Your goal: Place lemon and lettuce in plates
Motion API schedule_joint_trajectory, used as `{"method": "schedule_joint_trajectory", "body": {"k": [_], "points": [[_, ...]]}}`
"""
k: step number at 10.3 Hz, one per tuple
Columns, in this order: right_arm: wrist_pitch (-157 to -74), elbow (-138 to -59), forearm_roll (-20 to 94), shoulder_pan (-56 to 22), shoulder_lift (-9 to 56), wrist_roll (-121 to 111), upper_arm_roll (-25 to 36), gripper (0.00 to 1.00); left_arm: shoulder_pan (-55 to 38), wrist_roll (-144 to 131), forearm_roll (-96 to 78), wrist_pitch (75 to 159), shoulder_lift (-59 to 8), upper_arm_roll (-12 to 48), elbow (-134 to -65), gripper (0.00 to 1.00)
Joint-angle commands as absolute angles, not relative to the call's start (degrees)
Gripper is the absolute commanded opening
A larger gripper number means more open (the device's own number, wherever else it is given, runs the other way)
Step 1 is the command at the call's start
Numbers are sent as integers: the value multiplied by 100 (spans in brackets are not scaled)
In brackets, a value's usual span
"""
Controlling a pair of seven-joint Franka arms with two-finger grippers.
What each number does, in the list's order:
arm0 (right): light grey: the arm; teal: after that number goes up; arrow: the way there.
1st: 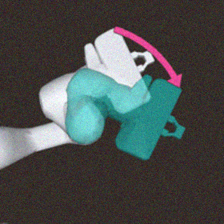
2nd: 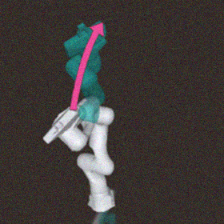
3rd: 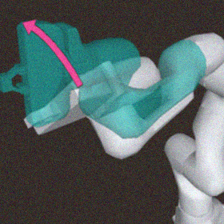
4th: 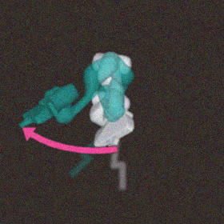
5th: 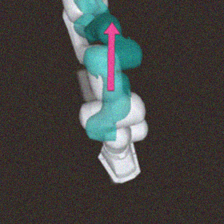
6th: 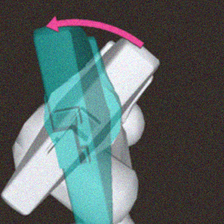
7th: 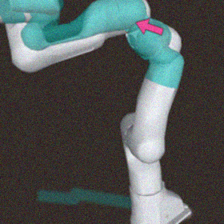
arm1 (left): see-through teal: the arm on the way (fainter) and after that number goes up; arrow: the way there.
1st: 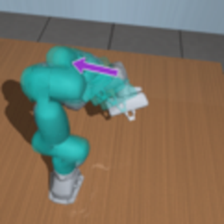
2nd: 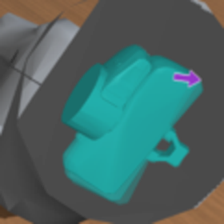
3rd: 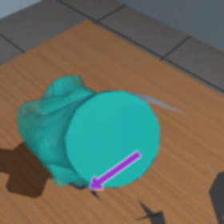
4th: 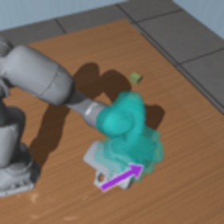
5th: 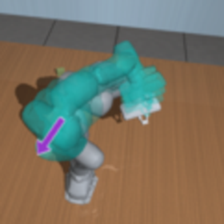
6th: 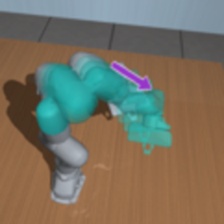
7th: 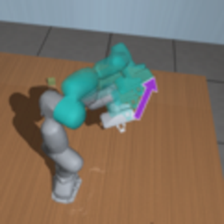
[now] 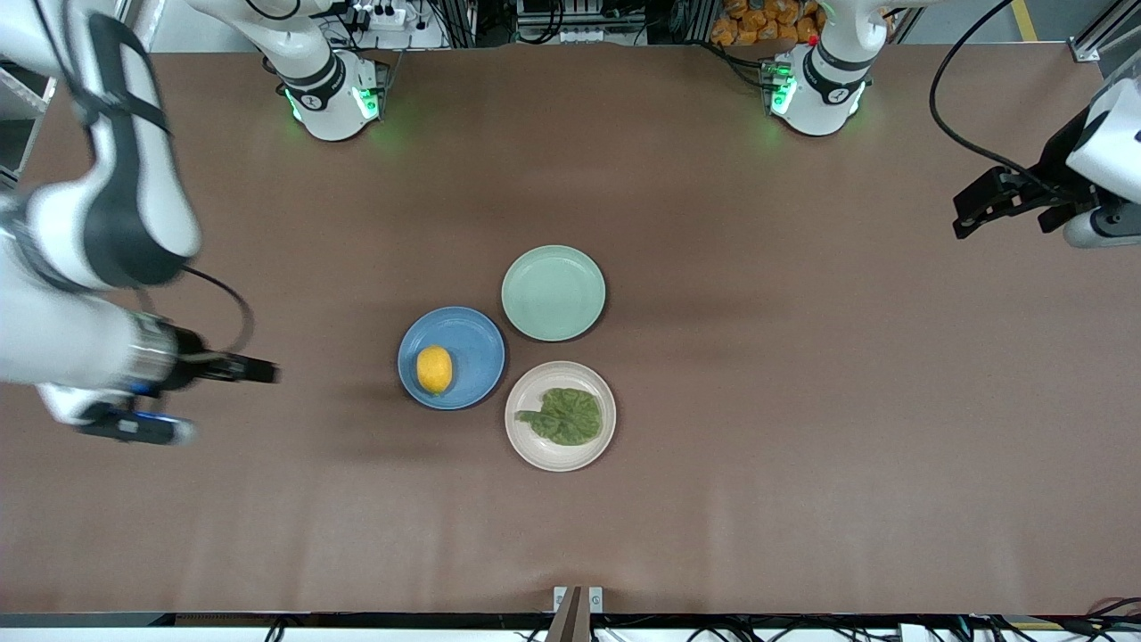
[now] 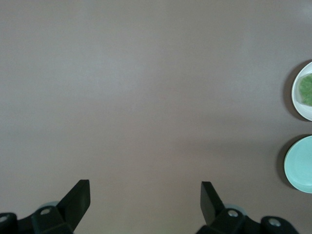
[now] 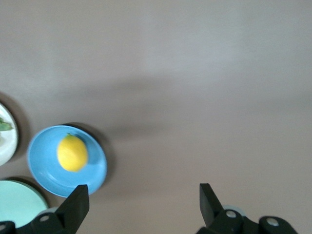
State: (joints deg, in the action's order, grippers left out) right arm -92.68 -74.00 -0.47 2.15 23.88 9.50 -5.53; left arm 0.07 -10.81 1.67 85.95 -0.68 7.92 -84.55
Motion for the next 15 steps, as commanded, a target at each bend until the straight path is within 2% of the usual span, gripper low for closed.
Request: {"method": "schedule_joint_trajectory", "body": {"k": [1, 5, 9, 11, 15], "points": [[-8722, -7637, -448, 271, 1541, 547, -475, 100, 44, -993, -26, 8429, 193, 852, -8631, 100], [-8272, -7655, -414, 447, 678, 466, -492, 100, 35, -984, -53, 8385, 281, 853, -8631, 100], [-7779, -7611, -378, 554, 589, 501, -544, 100, 53, -1002, -44, 8280, 308, 975, -8666, 100], [-7804, -7699, -430, 519, 440, 492, -816, 100, 62, -1002, 0, 8288, 378, 984, -8771, 100], [-8367, -8392, -404, 519, 54, 483, -809, 100, 53, -1046, 35, 8279, 343, 993, -8728, 100]]}}
